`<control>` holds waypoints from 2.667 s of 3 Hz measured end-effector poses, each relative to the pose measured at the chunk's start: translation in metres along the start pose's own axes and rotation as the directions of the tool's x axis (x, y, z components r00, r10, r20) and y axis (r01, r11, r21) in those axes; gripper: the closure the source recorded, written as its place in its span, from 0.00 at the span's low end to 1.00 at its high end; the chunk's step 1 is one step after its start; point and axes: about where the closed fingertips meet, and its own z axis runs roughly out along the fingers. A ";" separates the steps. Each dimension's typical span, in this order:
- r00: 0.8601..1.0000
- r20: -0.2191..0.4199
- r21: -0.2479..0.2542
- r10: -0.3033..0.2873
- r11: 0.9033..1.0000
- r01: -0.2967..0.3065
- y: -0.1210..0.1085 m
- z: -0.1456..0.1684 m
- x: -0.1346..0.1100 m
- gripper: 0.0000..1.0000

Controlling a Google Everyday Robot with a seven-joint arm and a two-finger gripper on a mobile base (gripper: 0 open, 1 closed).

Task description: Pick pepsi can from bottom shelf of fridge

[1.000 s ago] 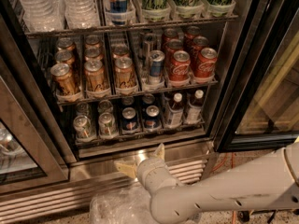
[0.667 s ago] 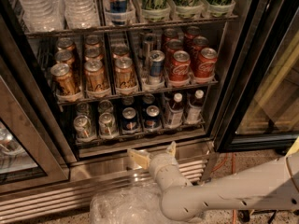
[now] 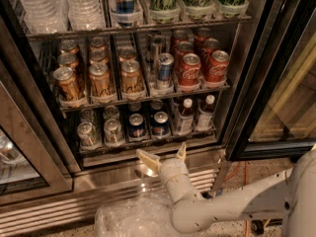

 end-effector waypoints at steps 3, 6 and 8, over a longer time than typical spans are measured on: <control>0.999 0.037 -0.042 -0.037 0.998 0.039 0.014 0.010 0.006 0.00; 0.951 0.169 0.145 -0.257 0.961 0.234 -0.011 0.017 -0.013 0.34; 0.932 0.203 0.162 -0.302 0.949 0.272 -0.017 0.035 -0.021 0.34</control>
Offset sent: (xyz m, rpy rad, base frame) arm -0.0029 0.0105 0.0090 -0.0043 -0.0415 0.0402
